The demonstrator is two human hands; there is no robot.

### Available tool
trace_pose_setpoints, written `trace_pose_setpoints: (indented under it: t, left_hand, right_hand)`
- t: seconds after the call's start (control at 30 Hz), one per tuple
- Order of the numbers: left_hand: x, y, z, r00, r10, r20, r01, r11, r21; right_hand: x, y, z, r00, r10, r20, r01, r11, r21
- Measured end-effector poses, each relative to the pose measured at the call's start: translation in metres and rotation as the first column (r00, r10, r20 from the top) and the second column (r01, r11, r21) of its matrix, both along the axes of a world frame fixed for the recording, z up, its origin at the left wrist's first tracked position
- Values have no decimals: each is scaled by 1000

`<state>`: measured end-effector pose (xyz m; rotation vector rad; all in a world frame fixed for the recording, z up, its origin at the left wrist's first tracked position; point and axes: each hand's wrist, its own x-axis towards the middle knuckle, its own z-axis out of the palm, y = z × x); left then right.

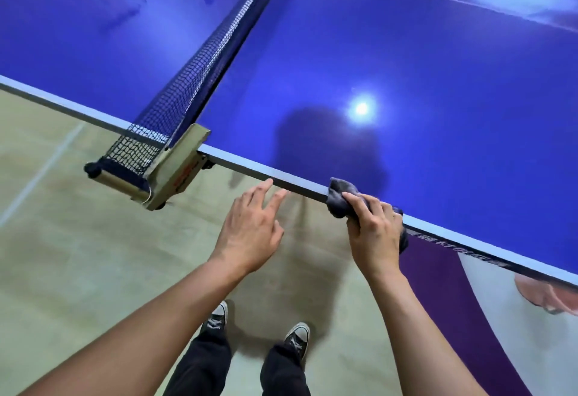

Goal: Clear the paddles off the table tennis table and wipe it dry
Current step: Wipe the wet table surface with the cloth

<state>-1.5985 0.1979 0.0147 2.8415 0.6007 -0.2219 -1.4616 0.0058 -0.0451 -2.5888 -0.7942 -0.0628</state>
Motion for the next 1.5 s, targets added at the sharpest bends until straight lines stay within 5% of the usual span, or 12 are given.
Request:
trace_pose_setpoints:
  t: [0.63,1.03,1.17,1.3,1.4,1.5]
  left_hand:
    - [-168,196,136,939,156,307,-156,987,-23]
    - [-219,317,106,925,309,221,-293,950,-105]
    - [-207,355,86,936,309,172,-297,951,-92]
    - [-181,397,72,958,277,74,-272,960,-73]
    - [-154,425,57,970,239,51,-235,969,-74]
    - [-124,449,38,977,210,36,-207,975,-82]
  right_hand:
    - [-125,284,162,985,89,-148,-33,940,339]
    - [-185,435,180,950,191,-248,-56,882,467]
    - [-162,485,158,848,234,-476,71,840,539]
    - [-119,516,133,673,195,-714,210,875,437]
    - [-93,529,113,769,25,-638,196,941,274]
    - [-78,543,93,912,-71,-404,113,990,81]
